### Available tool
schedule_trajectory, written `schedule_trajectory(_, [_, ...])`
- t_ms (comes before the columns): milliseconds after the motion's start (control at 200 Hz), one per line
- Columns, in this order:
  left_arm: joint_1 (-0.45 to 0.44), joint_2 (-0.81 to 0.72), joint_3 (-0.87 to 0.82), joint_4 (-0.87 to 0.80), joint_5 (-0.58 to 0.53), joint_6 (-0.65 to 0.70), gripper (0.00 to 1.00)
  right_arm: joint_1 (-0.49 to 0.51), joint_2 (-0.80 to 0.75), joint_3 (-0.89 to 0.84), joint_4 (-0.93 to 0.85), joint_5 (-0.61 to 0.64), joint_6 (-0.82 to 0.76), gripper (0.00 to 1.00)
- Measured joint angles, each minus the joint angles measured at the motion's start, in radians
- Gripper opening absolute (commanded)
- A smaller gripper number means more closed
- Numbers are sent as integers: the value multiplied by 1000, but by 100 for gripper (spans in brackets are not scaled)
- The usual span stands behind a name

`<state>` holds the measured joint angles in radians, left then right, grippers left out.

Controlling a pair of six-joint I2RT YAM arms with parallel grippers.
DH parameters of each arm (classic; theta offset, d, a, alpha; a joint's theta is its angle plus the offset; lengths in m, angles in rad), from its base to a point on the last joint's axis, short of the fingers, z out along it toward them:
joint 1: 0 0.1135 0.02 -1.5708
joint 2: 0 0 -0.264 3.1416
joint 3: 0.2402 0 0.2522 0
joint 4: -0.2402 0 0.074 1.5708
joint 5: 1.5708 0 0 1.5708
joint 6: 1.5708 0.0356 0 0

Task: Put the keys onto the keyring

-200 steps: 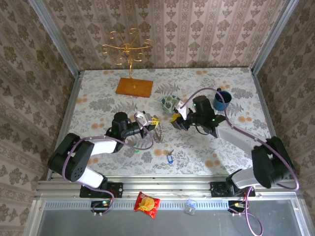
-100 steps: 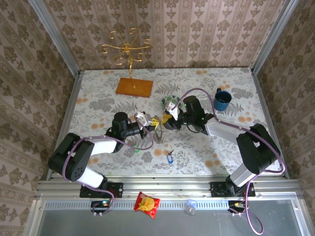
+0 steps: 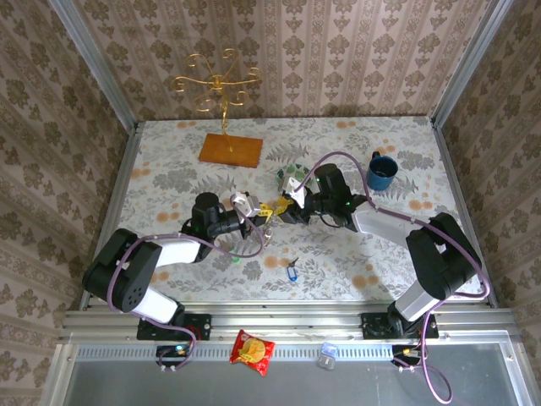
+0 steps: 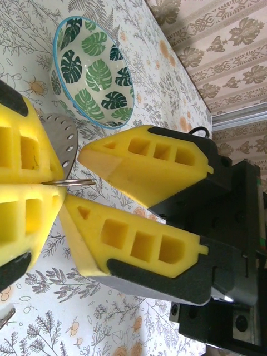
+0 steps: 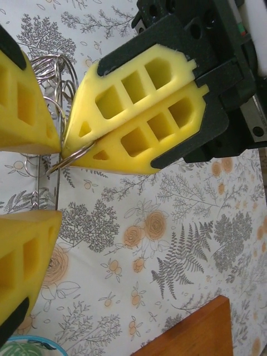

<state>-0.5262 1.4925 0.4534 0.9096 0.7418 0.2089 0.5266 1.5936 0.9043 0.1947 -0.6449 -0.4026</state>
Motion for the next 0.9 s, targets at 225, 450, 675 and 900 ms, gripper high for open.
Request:
schedule_trajectory(225, [18,0,0,0,25,-1,0,0,0,17,-4,-30,-16,14])
schedule_trajectory(450, [23,0,0,1,46,-10,0,0,6,31,-22,-50,-22,19])
schedule_trajectory(675, [24,1,0,4,60,-24,0,2,27,50,-44,-67,-34,16])
schedule_trajectory(900, [32,1,1,8,61,-39,17,2,33,84,-112,-85,-71,0])
